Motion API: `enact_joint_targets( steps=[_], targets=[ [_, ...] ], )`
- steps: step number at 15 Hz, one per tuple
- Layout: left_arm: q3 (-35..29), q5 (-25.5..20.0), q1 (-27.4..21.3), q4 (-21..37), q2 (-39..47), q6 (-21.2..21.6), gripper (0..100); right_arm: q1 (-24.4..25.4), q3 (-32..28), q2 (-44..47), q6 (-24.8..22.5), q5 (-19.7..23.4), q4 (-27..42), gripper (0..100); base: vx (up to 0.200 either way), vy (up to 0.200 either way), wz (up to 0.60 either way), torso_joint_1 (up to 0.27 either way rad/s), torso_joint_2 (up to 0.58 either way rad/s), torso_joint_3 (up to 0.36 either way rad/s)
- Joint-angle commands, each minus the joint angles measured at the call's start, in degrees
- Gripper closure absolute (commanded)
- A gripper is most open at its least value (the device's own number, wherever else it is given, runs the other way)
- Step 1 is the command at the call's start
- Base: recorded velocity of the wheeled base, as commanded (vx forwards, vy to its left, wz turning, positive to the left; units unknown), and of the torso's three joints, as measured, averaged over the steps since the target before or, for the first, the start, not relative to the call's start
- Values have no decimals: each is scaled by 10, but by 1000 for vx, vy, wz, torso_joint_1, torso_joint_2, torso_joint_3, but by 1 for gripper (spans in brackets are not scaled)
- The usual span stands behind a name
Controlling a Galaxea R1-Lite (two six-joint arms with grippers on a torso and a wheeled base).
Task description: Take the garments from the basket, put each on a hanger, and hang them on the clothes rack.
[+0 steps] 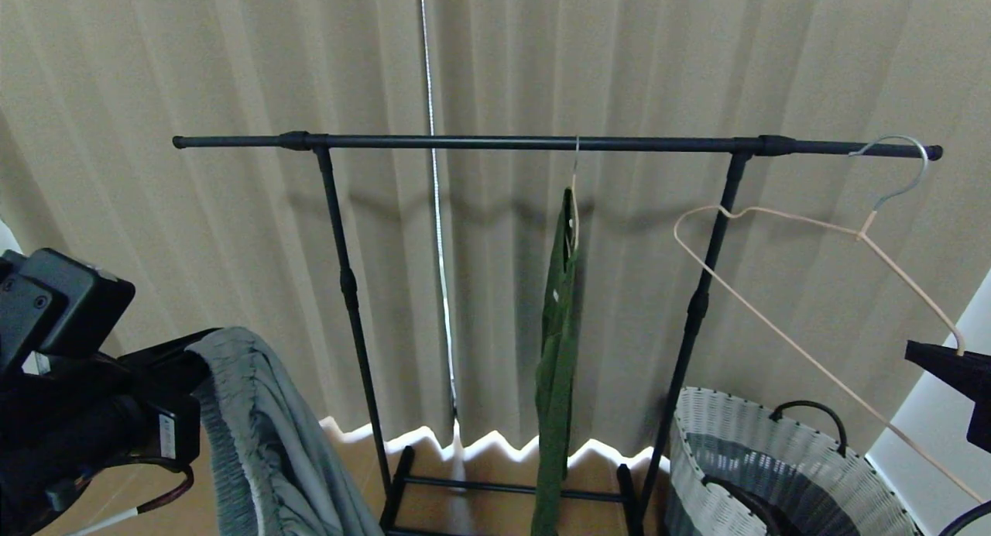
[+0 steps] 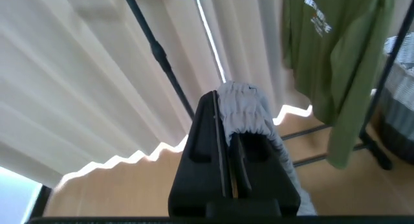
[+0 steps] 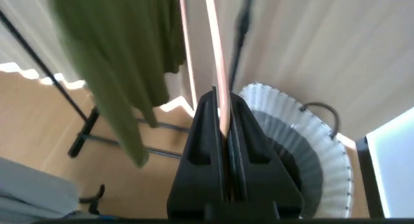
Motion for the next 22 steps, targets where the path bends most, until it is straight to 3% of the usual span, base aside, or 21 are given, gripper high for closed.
enact_joint_targets(
  steps=[1, 5, 7, 9, 11, 16, 21, 22],
  targets=[
    [-1, 1, 1, 1, 10, 0, 100, 1, 1, 3, 0, 1, 0, 100, 0, 200, 0, 2, 2, -2],
    [-1, 1, 1, 1, 10, 2, 100, 1, -2, 1, 1, 1, 0, 100, 0, 200, 0, 0, 7, -1],
    [6, 0, -1, 1, 10, 4, 100, 1, -4, 1, 4, 2, -3, 100, 0, 0, 0, 0, 0, 0],
    [11, 0, -2, 0, 9, 6, 100, 2, -5, 2, 7, 9, -21, 100, 0, 0, 0, 0, 0, 0],
    [12, 0, -2, 1, 10, 24, 100, 15, -5, 18, 4, 43, -88, 100, 0, 0, 0, 0, 0, 0],
    [-3, 1, -9, 0, 42, 24, 100, 118, -5, 49, 6, 54, -125, 100, 0, 0, 0, 0, 0, 0],
    [-63, 10, -40, 4, 71, 20, 100, 202, 2, 73, 12, 53, -125, 100, 0, 0, 0, 0, 0, 0],
    [-86, 30, -43, 3, 93, 18, 100, 227, 6, 74, 26, 53, -125, 100, 0, 0, 0, 0, 0, 0]
  ],
)
